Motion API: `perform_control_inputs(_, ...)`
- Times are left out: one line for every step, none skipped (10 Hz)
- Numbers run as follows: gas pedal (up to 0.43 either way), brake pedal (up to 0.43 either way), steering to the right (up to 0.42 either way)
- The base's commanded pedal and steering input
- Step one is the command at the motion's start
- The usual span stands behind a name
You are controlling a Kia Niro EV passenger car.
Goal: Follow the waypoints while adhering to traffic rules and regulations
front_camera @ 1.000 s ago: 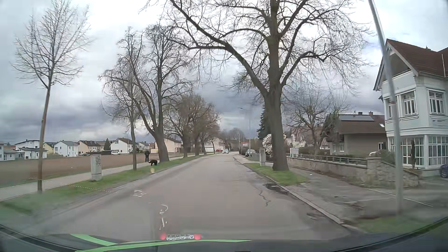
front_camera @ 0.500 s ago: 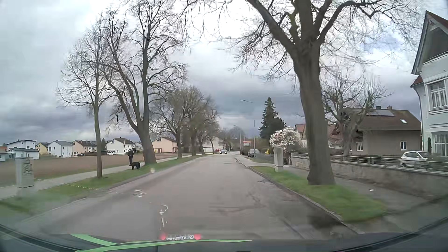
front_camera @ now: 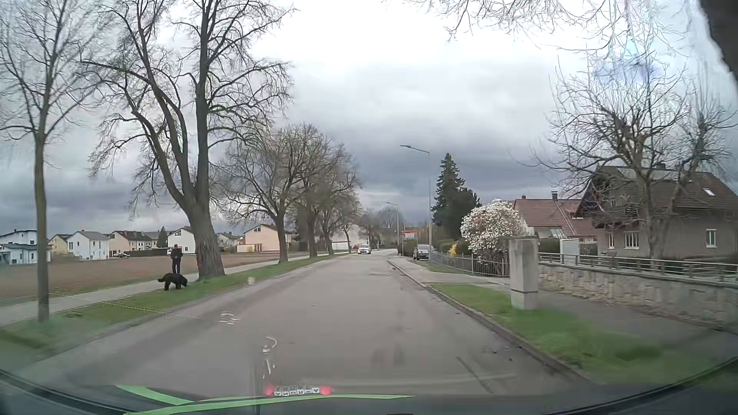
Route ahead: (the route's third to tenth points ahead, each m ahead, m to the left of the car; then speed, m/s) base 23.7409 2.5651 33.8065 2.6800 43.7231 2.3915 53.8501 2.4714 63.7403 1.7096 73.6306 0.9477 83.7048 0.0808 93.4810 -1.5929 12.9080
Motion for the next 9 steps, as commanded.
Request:
perform_control_inputs(0.079,0.000,0.001)
perform_control_inputs(0.079,0.000,0.001)
perform_control_inputs(0.079,0.000,0.001)
perform_control_inputs(0.079,0.000,0.001)
perform_control_inputs(0.079,0.000,0.001)
perform_control_inputs(0.079,0.000,0.001)
perform_control_inputs(0.079,0.000,0.001)
perform_control_inputs(0.079,0.000,0.001)
perform_control_inputs(0.079,0.000,0.001)
